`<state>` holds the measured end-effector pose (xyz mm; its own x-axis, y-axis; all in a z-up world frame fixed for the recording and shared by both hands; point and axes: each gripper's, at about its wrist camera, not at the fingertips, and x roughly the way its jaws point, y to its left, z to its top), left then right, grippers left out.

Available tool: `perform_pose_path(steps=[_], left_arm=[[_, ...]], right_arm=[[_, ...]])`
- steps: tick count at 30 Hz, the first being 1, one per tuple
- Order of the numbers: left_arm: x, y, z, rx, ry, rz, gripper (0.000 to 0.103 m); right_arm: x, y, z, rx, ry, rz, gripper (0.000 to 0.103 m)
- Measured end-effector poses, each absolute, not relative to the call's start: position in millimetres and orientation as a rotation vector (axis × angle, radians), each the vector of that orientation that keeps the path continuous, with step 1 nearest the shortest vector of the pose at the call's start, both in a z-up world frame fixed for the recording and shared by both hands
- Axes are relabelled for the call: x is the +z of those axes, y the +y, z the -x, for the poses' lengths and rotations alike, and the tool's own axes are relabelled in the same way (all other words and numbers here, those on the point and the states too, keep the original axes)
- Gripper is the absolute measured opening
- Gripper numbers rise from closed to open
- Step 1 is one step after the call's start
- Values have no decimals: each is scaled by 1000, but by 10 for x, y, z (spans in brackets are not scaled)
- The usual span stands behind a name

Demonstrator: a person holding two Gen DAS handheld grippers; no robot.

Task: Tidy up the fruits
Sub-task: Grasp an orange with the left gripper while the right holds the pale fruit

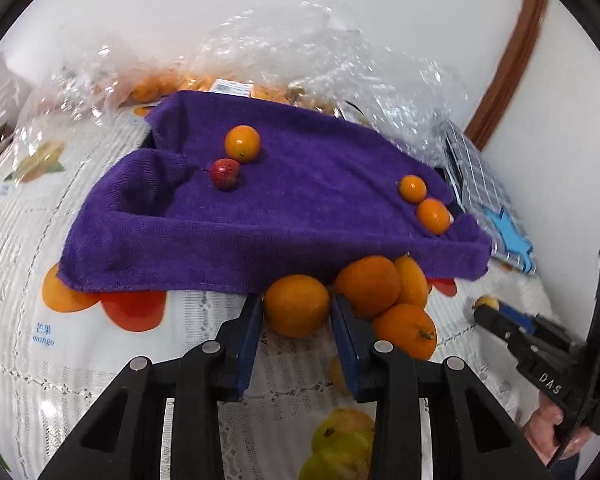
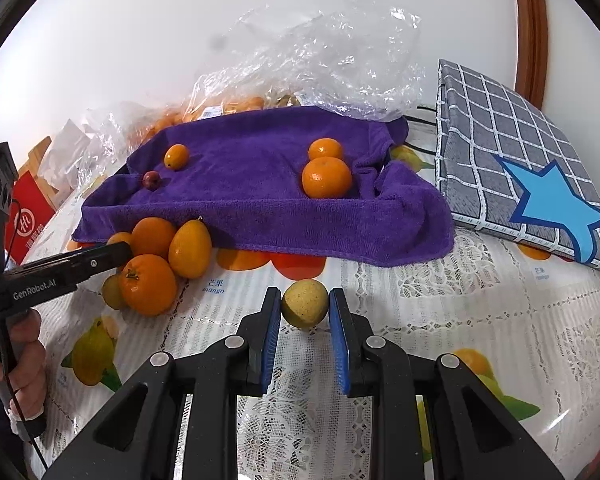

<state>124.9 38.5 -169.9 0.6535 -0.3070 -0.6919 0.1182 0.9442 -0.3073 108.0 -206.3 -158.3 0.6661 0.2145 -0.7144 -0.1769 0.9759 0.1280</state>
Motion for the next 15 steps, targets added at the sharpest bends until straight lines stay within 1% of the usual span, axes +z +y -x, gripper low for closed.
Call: perform_pose_path(steps=[3,9,15], left_arm=[[-1677,523,-1176,-210,790,292,33],[-1692,776,-1077,-83,796,316,34],[-1744,714,-1176,-75,835,278,37]], right_arm=[[-1581,-2091,-1085,219,809,-65,24],[-1574,-2145,-1070,199,801,-94,24],[-1572,-2137,-1070,205,804,-94,24]])
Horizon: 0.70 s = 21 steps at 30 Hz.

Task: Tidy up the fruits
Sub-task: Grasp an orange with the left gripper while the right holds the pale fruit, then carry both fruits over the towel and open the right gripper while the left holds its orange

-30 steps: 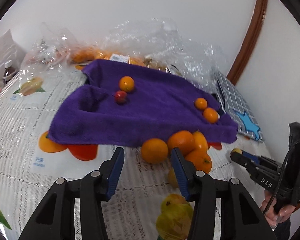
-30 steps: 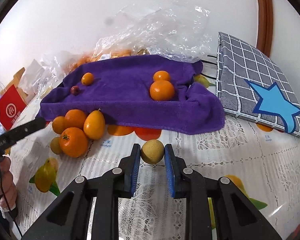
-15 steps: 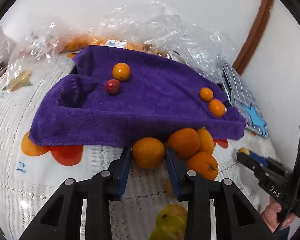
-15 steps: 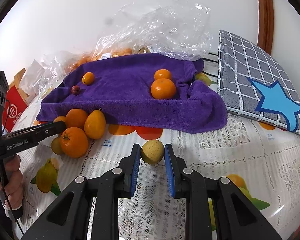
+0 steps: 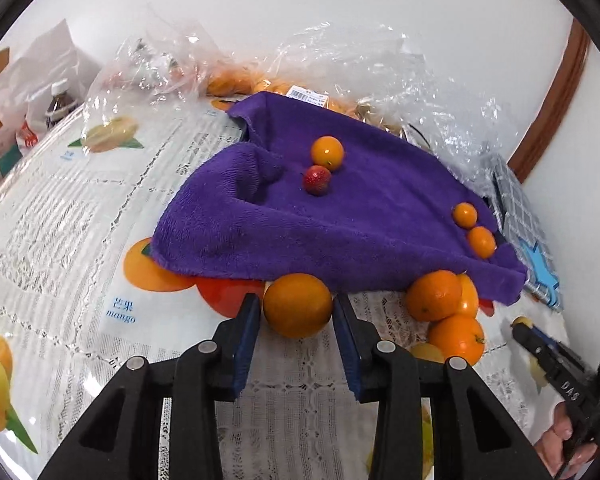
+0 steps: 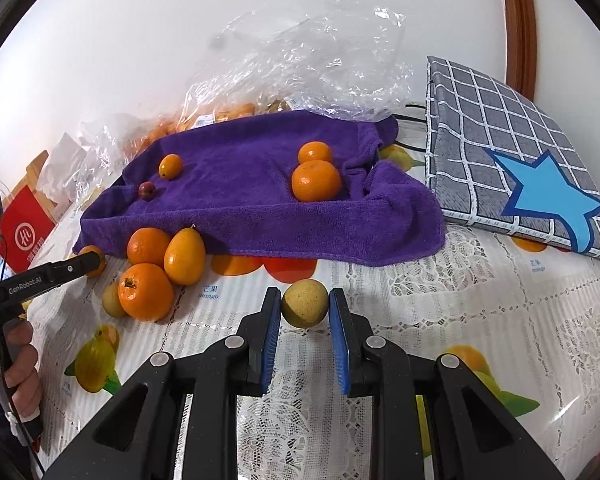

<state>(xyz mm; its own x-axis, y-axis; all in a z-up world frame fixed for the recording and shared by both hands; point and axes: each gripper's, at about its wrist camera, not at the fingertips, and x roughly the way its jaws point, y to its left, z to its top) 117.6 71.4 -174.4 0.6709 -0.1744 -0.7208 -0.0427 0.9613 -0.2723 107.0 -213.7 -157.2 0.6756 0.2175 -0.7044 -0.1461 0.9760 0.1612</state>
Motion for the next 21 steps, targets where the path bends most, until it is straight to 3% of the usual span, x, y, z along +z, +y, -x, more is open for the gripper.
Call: perform_pose_path(steps=[2,5,6,8,21], left_arm=[[-1742,654,-1211,-83,839,252,43],[-1744,619,-1238,-78,841,232,44],[-1741,621,-1239,-76,841,229,44],[-1743,648,-1233,-72,837,242,34],[-1682,795,-1060,-107,746,343,33]], right_arm=[[-1575,-2151,-1071,205,805,-104,24],[-1584,-2162,-1081,211,810,-114,24],[-1586,-2156,-1084,212,812,-112,24],[-1585,-2148,-1084,214,812,-106,24],[-1567,-2195,-1063,224,791,-129,24]])
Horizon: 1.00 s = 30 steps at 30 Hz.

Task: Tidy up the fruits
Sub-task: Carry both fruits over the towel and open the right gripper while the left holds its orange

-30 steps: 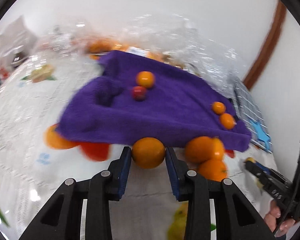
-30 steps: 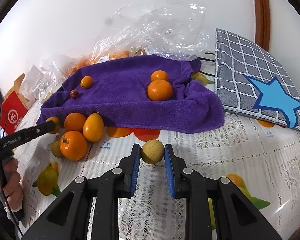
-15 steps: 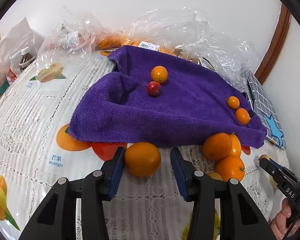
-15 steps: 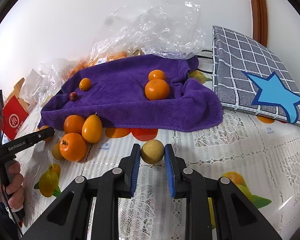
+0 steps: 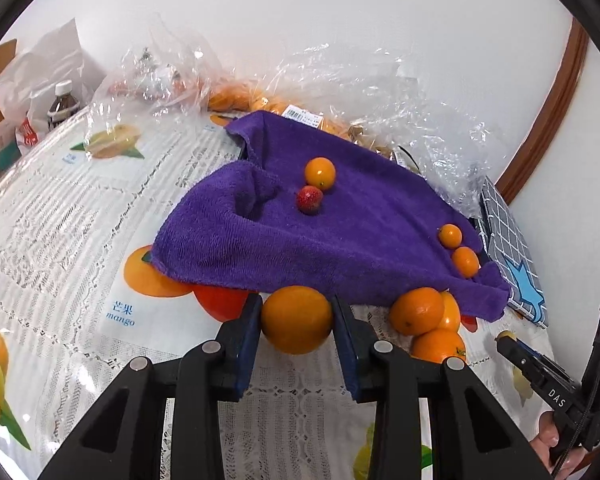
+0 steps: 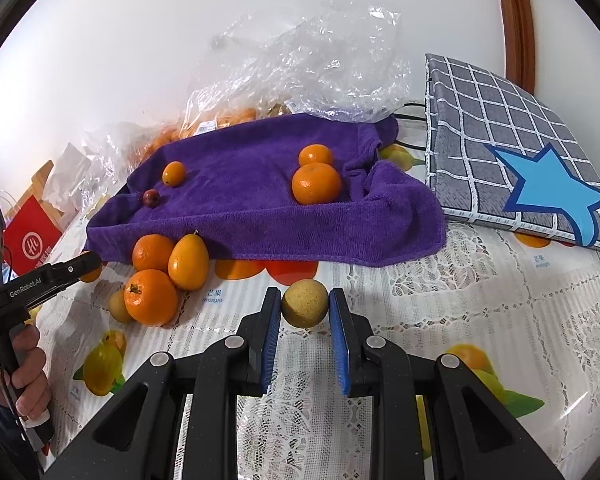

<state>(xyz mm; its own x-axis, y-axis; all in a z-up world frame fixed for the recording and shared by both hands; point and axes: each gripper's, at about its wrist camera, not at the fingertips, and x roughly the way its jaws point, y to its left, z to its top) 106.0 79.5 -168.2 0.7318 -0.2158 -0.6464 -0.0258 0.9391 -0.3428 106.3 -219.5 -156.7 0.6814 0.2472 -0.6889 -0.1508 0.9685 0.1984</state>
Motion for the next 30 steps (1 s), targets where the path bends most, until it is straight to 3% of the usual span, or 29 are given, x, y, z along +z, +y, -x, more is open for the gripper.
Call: perform_pose_path(steps=[20,30], left_arm=[[-1399,713,-856,-150,582,286,33],[-933,848,-1179,-109,485,246,33]], right_arm=[[-1406,-2110,-877,300,682,-100,24],[-889,-1954,-1247,351,603,-76,24]])
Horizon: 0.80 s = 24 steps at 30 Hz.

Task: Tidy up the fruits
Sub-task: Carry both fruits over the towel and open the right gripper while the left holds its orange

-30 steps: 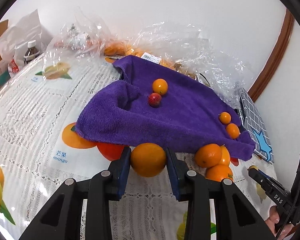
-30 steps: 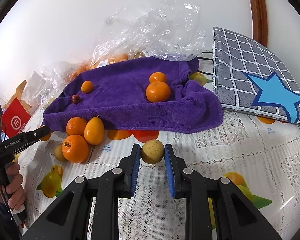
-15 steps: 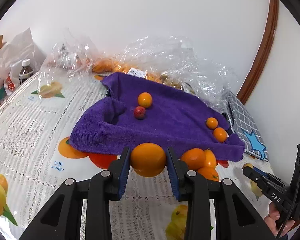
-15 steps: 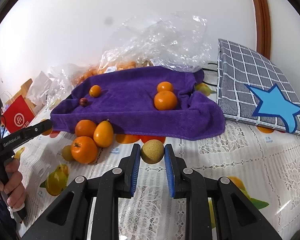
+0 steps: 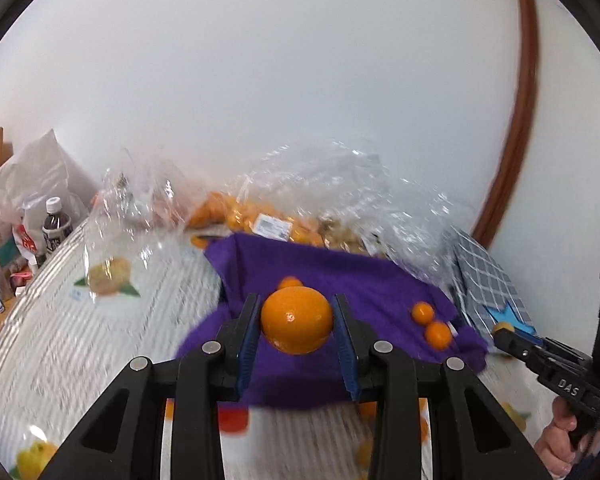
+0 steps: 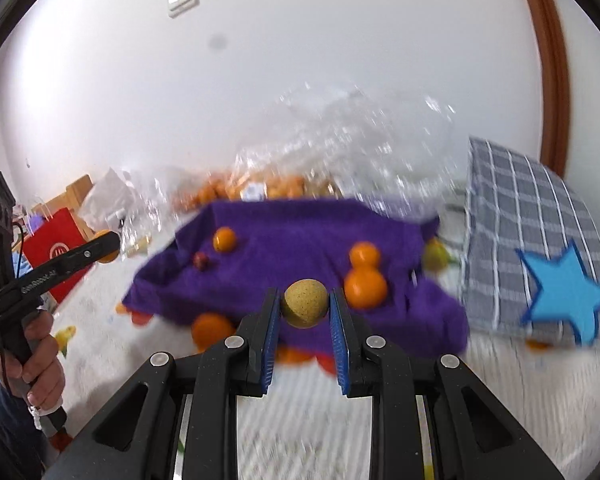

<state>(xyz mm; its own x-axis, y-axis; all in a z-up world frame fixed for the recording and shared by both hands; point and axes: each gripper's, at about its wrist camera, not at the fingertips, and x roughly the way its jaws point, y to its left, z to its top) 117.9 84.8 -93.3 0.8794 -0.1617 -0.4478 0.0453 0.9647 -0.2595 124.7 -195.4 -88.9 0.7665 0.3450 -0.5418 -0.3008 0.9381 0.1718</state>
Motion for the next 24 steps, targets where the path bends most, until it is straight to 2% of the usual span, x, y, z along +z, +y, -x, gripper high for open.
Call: perform_pose_path(steps=[5,10,24], left_arm=[[-1040,949,-1533,-72,515,302,33],[-1250,968,-1660,-56,561,281,33],[-1456,881,-1803,-99,680,301,33]], right_arm=[[-835,-1813,-1638,374,630,-85,24],[-1061,-1738,-1951,386,697,-102,24],[-1530,-1691,-2177,393,822,-108,24]])
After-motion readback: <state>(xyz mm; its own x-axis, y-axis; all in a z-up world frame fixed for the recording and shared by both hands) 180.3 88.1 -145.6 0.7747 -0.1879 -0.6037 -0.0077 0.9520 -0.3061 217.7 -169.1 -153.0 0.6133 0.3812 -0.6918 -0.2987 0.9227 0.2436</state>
